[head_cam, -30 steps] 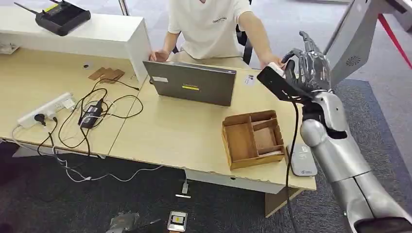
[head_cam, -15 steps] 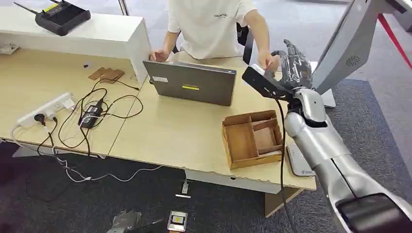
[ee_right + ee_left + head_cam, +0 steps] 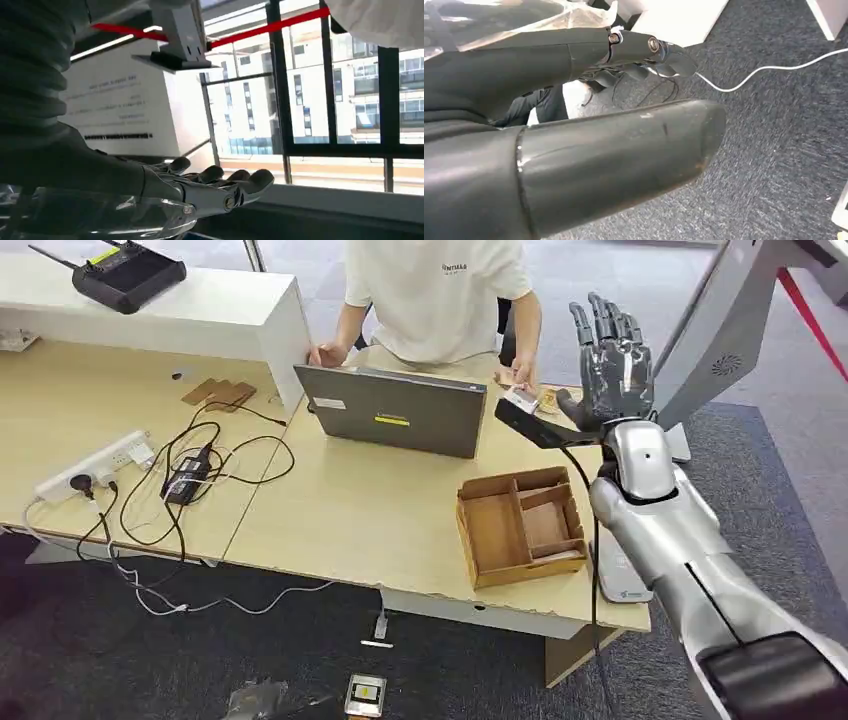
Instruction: Pass the card to the sensor for recognition and then transmit it.
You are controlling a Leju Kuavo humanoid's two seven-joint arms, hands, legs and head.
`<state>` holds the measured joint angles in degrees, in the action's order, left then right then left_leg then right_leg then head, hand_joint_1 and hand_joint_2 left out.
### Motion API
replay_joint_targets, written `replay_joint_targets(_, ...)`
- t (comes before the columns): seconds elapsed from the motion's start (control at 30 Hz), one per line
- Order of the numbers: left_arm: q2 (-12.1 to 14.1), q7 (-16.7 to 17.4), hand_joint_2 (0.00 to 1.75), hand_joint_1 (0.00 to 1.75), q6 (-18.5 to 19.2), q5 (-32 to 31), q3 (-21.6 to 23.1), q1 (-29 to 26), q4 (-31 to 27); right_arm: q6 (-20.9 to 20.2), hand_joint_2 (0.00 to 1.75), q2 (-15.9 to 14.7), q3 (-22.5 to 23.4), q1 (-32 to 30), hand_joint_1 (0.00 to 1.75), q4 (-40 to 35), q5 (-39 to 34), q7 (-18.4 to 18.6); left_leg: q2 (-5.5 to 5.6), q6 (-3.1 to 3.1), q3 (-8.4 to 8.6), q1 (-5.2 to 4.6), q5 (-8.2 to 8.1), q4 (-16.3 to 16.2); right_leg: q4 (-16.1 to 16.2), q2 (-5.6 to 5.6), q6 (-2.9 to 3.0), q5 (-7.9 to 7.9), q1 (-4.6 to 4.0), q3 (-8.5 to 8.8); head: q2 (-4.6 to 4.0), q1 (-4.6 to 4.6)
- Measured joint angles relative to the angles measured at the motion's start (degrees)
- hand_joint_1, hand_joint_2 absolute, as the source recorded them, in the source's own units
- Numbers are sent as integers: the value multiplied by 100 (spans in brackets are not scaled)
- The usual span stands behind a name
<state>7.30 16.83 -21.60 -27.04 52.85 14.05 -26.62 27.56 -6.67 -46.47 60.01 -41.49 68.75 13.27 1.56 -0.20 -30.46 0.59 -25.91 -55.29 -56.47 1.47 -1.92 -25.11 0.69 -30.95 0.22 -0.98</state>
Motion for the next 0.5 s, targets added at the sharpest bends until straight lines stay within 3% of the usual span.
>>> replay_joint_targets(0.2, 61, -28, 0, 0, -238, 207, -111, -177, 0, 48, 175, -690, -15, -114, 0, -559, 441, 116, -3, 2, 2, -2, -2, -1, 7, 1, -1, 1, 1, 2, 0, 2)
replay_joint_targets(0.5, 181, -33, 0, 0, -817, 802, -269, -566, 0, 668, 175, -1634, 507, -631, 0, -649, -350, 452, -3, 5, 0, -4, -4, -2, 10, 1, -2, 1, 3, 2, 0, 2)
